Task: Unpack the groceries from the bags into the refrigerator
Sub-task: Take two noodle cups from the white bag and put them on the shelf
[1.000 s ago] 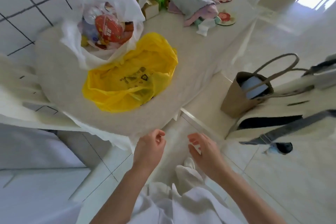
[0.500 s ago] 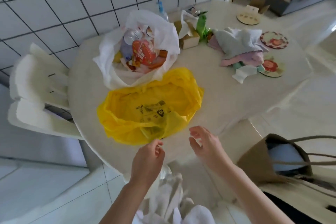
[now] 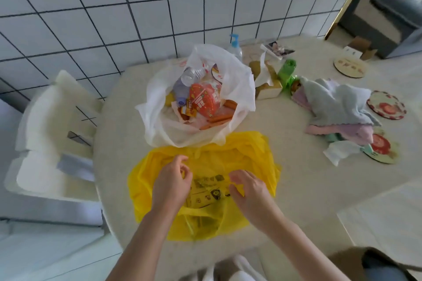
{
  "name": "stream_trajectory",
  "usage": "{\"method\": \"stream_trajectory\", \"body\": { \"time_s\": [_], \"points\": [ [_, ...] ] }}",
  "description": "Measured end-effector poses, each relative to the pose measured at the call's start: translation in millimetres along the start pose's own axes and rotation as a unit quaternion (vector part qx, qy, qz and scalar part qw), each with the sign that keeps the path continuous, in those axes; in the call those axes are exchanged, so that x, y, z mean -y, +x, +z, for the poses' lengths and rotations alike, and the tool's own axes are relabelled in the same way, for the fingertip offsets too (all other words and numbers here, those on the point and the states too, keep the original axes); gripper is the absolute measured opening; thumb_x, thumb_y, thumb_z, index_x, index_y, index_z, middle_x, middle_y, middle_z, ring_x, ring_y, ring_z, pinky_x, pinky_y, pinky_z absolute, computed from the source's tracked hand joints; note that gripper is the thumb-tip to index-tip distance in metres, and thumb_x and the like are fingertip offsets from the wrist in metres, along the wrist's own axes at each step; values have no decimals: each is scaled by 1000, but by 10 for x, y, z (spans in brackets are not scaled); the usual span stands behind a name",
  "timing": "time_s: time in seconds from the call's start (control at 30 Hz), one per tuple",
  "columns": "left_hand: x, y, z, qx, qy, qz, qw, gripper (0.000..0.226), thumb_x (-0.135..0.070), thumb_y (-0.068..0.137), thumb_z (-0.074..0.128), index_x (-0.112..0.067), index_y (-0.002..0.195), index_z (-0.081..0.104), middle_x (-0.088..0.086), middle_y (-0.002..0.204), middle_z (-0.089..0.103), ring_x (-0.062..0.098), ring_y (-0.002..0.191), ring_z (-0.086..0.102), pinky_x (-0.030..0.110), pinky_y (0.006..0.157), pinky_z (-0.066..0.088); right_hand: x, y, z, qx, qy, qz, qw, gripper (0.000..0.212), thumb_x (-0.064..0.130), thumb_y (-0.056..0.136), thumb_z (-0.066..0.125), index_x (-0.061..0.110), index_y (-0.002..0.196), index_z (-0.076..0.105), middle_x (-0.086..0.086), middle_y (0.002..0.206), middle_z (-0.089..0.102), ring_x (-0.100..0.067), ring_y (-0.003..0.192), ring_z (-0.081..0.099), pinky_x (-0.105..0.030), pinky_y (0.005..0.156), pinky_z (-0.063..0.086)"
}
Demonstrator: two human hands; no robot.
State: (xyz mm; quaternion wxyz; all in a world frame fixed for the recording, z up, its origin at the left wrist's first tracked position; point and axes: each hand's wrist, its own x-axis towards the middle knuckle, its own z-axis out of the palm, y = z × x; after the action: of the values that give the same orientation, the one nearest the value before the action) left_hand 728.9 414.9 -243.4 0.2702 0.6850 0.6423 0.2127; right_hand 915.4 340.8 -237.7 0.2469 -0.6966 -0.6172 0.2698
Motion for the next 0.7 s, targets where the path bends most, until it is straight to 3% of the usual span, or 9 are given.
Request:
{"method": "stream_trajectory", "body": {
  "time_s": [0.13,0.3,0.53,0.7],
  "points": [
    [-73,356,-58,-35,28,1,999,26,-12,87,60,-13,113,63,3,96,70,26,92,63,38,73,51,3,406,-101,27,-10,-22,999,24,22,93,58,15,115,63,6,110,62,-9,99,60,-11,79,40],
    [-180,721,-91,-63,73,2,995,26,-13,88,60,-11,114,62,4,102,68,25,98,59,36,74,48,-93,955,-237,59,-21,-46,997,24,22,93,58,17,116,62,6,111,62,-10,99,60,-17,82,44],
    [-375,1329,57,-21,99,11,995,33,-16,89,59,-15,122,56,3,115,61,21,107,51,32,82,45,-239,1847,-504,80,-57,-68,993,24,20,94,54,15,118,58,-1,114,60,-21,104,57,-29,86,46],
    [-602,1809,192,-12,123,71,990,36,-20,89,60,-16,124,53,2,121,56,21,113,49,33,85,48,-285,2520,-689,55,-108,-112,986,27,20,97,50,12,122,57,-5,121,58,-24,114,53,-33,95,45]
  ]
}}
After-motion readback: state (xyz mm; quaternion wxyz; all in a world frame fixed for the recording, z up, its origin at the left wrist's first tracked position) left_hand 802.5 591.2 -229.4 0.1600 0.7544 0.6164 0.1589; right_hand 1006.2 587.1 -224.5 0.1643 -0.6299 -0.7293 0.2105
